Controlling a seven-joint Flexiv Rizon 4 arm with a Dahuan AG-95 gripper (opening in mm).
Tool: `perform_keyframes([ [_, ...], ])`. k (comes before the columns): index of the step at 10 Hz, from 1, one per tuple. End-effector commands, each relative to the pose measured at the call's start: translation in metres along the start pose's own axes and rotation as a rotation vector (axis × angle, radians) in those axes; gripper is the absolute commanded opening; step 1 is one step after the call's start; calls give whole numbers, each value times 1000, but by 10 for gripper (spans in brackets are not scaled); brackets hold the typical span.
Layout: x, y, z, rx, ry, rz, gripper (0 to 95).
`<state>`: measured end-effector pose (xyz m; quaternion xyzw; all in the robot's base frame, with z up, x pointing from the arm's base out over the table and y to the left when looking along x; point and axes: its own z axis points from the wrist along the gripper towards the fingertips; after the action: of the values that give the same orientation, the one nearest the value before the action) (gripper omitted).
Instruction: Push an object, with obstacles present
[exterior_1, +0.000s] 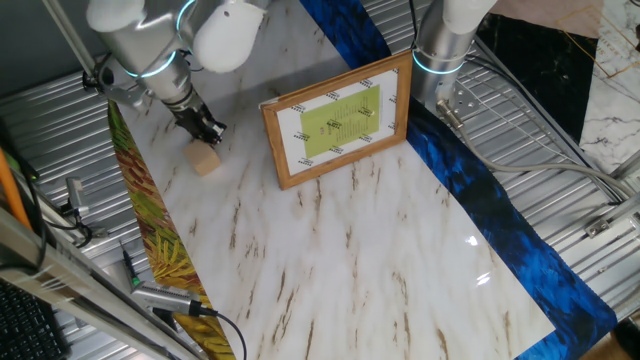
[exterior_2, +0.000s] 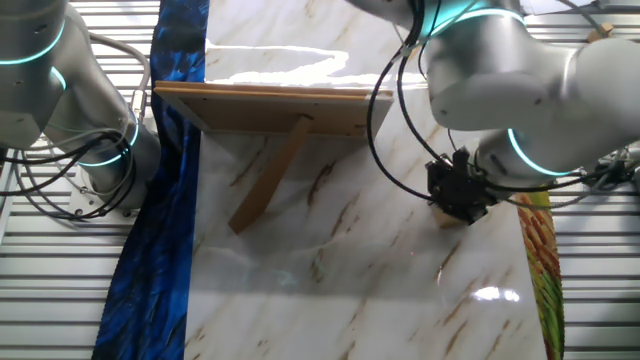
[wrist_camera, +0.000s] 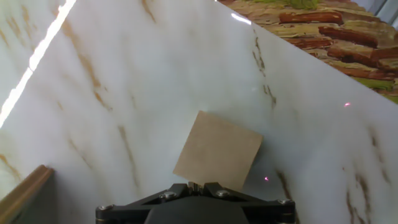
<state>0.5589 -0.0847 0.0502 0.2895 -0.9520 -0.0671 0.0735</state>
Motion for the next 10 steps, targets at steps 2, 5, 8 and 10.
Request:
perform_keyframes([
  [2,20,-4,-3,5,-3,-6,0],
  [5,36,-21,-13,2,-2,-22,0],
  [8,61,-45,-29,-3,-7,-24,0],
  [10,72,-54,-35,0,-11,-10,0],
])
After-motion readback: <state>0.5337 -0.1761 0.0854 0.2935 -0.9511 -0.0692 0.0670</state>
